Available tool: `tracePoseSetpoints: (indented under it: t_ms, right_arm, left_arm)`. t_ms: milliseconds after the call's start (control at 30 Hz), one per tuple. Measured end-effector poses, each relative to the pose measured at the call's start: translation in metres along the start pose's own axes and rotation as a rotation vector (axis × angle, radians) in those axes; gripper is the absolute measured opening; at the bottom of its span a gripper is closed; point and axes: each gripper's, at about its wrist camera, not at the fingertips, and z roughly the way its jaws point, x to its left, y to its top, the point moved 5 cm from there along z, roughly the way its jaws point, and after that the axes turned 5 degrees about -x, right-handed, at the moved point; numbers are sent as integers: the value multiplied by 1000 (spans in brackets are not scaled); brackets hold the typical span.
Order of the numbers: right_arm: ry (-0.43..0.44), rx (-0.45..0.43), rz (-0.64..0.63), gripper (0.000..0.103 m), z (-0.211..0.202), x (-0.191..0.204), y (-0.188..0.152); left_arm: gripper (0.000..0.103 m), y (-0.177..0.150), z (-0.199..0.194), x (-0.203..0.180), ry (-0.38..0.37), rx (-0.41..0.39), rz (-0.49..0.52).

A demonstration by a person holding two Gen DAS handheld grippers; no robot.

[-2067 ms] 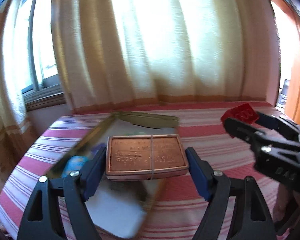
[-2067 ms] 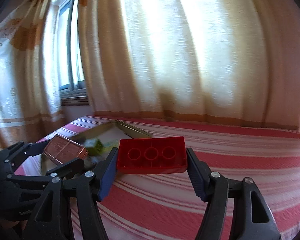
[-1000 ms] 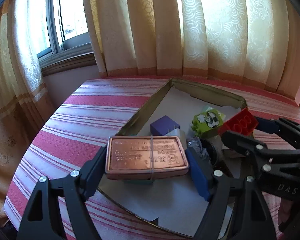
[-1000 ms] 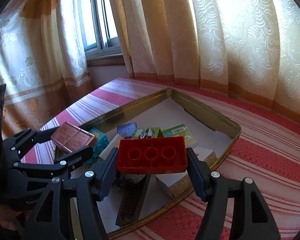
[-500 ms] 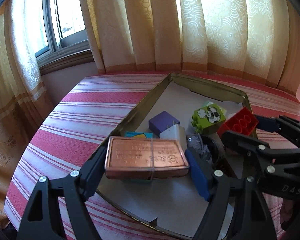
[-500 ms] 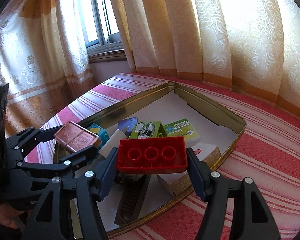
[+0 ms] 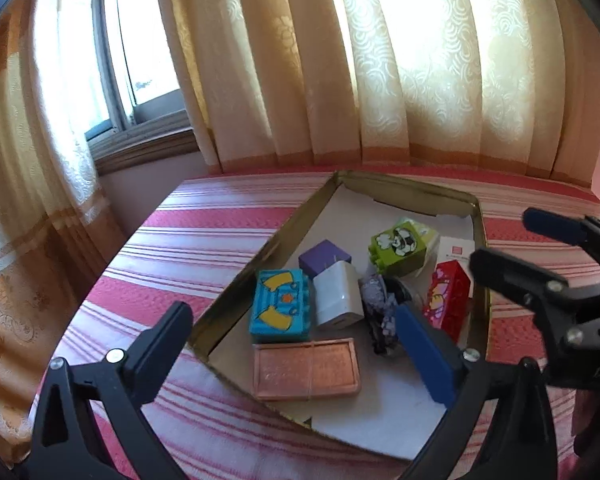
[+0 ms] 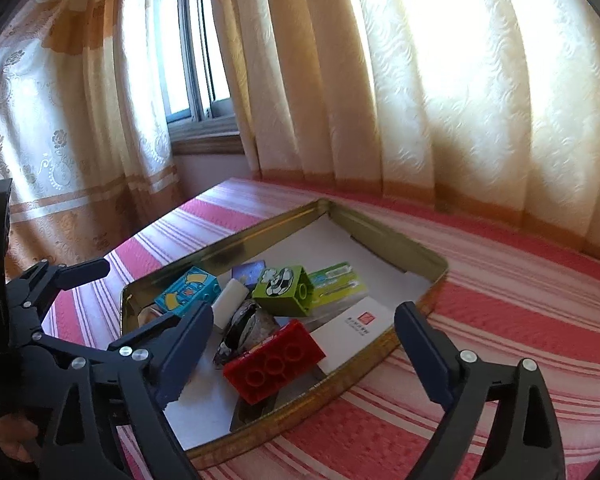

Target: Organize rigid objects

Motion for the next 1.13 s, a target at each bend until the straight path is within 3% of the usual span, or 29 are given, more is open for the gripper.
tracePoseSetpoints:
  t_ms: [500,1133]
  right_arm:
    - [35,-105,-28,95,-52,23,17]
    - [39,-91,-56,96,-51,30,8]
  left_arm:
    - [103,1,-35,23,38,-32,-46]
    - [103,-3,-34,15,39,-64,-27]
